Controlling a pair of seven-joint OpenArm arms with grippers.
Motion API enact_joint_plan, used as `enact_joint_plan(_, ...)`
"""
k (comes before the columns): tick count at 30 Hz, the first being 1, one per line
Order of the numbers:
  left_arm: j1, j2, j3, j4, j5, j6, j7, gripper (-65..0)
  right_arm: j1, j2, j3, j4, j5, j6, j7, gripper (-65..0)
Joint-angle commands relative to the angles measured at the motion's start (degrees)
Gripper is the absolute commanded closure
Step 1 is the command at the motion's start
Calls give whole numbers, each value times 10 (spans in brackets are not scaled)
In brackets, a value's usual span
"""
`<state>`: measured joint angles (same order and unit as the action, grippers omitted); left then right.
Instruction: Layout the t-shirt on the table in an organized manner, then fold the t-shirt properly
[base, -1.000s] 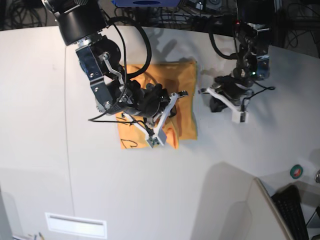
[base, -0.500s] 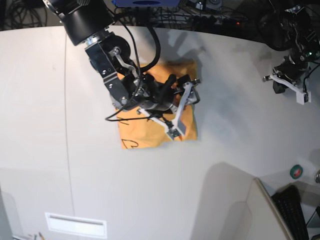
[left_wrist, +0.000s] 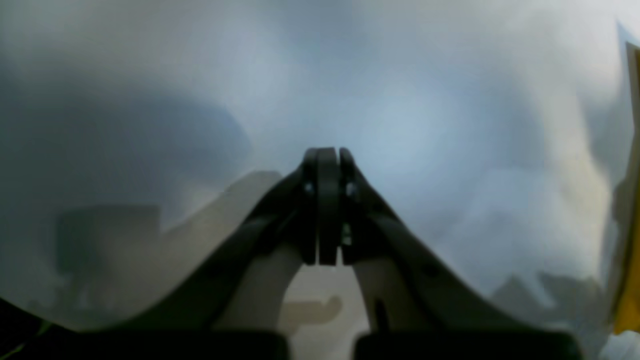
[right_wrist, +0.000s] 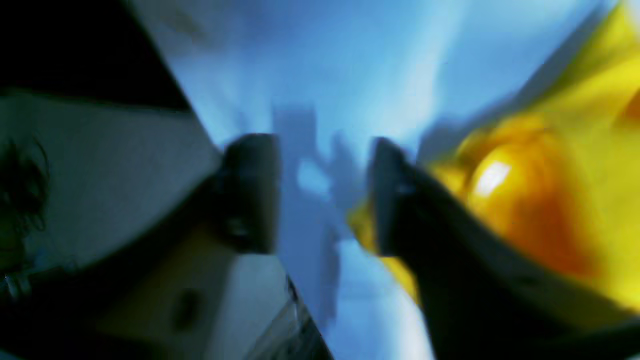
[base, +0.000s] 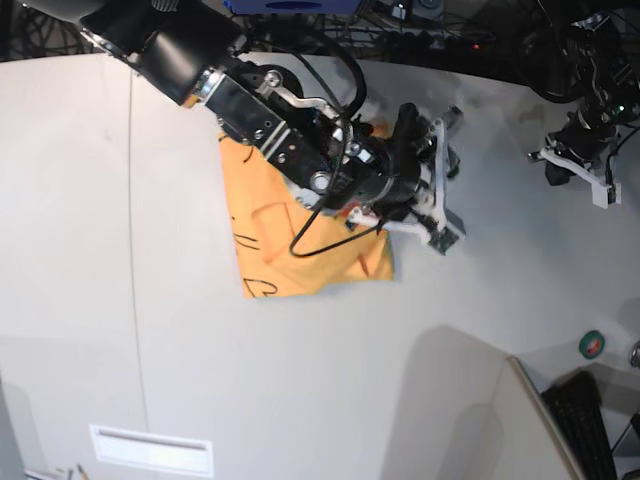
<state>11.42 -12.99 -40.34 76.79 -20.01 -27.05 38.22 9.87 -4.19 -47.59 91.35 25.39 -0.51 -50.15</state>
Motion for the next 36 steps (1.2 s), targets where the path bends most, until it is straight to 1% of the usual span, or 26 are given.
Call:
enact_joint_plan(1, -2, -18, -5, 3, -10, -2, -12, 0, 10, 21, 34, 45, -8, -13, 15, -113)
enact_joint_plan(2, 0, -23, -5, -4, -11, -2, -12, 0, 2, 39, 63, 79, -7, -24, 12, -26)
enact_joint_plan(3, 0, -24, -5, -12, -11, -2, -12, 0, -5, 53, 97, 107, -6, -34, 12, 0)
enact_joint_plan(5, 0, -26, -5, -26, -11, -2, -12, 0, -27, 71, 160, 135, -6, -52, 16, 0)
enact_joint_plan(6, 0, -26, -5, -29, -11, -2, -12, 0, -34, 77, 189, 136, -7, -54, 16, 0)
enact_joint_plan(8, 0, -26, -5, -29, -11, -2, -12, 0, -38, 83, 224, 123, -8, -54, 13, 0)
enact_joint_plan(12, -5, -25, -5, -28, -11, -2, -12, 0, -40, 108, 236, 53, -8, -54, 18, 0)
enact_joint_plan(16, -7, -23, -2, -28, -11, -2, -12, 0, -39, 109, 235, -12, -8, -54, 57, 0)
enact_joint_plan(18, -7, -23, -2, -28, -11, -2, -12, 0, -39, 105, 221, -35, -7, -54, 64, 0)
enact_joint_plan(22, -7, -23, -3, -31, -11, -2, -12, 0, -37, 104, 147, -37, -7, -54, 65, 0)
enact_joint_plan(27, -7, -26, -4, -32, -11, -2, -12, 0, -38, 103, 92, -36, -5, -55, 62, 0)
enact_joint_plan(30, -7, -26, -4, -32, -10, -2, -12, 0, -51, 103, 52, -15, -5, -59, 62, 0)
enact_joint_plan(32, -7, -26, -4, -32, -10, -2, -12, 0, -61, 103, 37, 5, -5, -59, 62, 0)
enact_joint_plan(36, -7, -26, -3, -32, -10, -2, -12, 0, -79, 85, 6, 33, -7, -59, 50, 0)
